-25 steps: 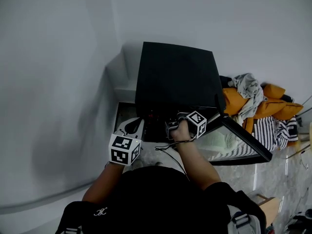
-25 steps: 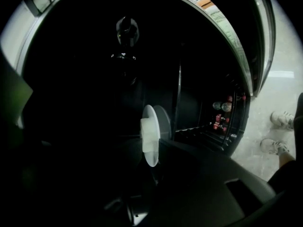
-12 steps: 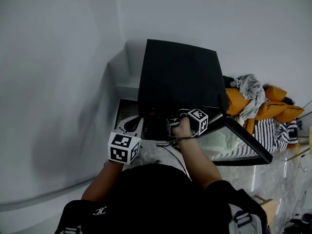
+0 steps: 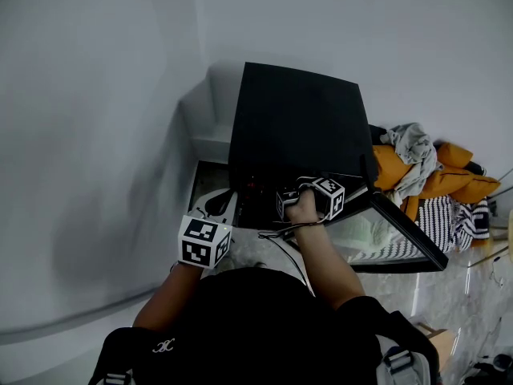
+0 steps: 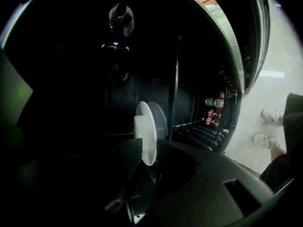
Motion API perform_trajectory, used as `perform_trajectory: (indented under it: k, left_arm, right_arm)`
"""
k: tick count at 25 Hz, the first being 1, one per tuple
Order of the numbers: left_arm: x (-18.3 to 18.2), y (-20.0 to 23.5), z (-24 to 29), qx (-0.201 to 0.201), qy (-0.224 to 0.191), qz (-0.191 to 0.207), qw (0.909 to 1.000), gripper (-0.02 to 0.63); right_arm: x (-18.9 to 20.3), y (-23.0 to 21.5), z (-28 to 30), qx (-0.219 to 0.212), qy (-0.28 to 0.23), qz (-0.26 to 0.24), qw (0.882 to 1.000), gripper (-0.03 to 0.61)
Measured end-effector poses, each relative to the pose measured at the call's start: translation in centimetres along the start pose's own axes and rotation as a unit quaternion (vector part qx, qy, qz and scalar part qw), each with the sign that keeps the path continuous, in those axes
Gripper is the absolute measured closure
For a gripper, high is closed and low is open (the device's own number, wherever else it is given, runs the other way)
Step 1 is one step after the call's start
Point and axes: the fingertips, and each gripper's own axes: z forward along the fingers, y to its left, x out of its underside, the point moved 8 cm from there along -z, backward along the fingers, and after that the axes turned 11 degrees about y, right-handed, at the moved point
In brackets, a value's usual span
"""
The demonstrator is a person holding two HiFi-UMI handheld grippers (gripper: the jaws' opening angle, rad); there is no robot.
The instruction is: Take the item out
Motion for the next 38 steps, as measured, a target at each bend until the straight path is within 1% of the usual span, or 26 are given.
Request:
perform_trajectory:
  k: [4,7,13,17,28,38]
  left_arm:
    - [0.1,0.0,0.0,-0.001,0.001,-0.002,1.0000,0.614]
    - [0.2,-0.2,-0.1,-0.001,0.001,-0.001,1.0000,0.614]
    - [0.1,-0.5,0.0,0.000,0.001,-0.001,1.0000,0.614]
    - [0.2,-0.8,0.2,0.003,0.003,-0.001,1.0000,0.614]
    - [0.1,-1.3,0.9,0.014,0.008,0.006,0.9999,0.614]
    - [0.1,-1.6,1.7,0.025,0.012,0.009,0.9996,0.614]
  right_arm:
    - [-0.1,-0.3,0.1,0.009,0.004,0.001,1.000,0.482]
    - [-0.1,-0.5,0.2,0.013,0.014,0.001,1.000,0.553]
    - [-0.2,-0.6,0.1,0.016,0.023,-0.009,1.000,0.554]
    - [-0.4,-0.8,-0.2,0.021,0.019,-0.016,0.999,0.554]
    - [0.1,-1.3,-1.5,0.015,0.034,-0.026,0.999,0.555]
    - [0.4,-2.0,-3.0,0.017,0.036,-0.038,0.998,0.555]
